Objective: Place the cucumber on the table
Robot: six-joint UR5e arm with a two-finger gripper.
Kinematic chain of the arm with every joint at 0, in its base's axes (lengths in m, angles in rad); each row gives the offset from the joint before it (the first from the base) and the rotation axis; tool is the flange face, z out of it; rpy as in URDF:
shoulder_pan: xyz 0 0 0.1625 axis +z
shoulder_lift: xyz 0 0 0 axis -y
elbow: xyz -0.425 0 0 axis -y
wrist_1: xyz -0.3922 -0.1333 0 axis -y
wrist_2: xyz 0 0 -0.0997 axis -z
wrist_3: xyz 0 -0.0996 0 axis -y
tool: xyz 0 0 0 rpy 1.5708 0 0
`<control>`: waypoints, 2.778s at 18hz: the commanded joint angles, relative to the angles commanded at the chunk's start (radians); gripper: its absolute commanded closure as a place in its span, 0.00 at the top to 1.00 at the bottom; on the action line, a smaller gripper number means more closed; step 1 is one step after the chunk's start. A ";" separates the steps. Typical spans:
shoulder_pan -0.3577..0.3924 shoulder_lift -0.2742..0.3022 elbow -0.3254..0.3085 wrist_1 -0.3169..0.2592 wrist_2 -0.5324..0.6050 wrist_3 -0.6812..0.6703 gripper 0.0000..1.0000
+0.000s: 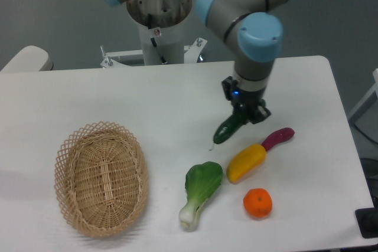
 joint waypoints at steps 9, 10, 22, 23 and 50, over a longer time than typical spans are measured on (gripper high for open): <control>-0.130 -0.024 -0.197 0.186 0.057 -0.109 0.21; -0.138 -0.028 -0.200 0.186 0.057 -0.109 0.21; -0.187 -0.063 -0.215 0.184 0.054 -0.098 0.23; -0.189 -0.063 -0.214 0.184 0.054 -0.098 0.24; 0.009 -0.078 0.306 -0.073 -0.008 0.022 1.00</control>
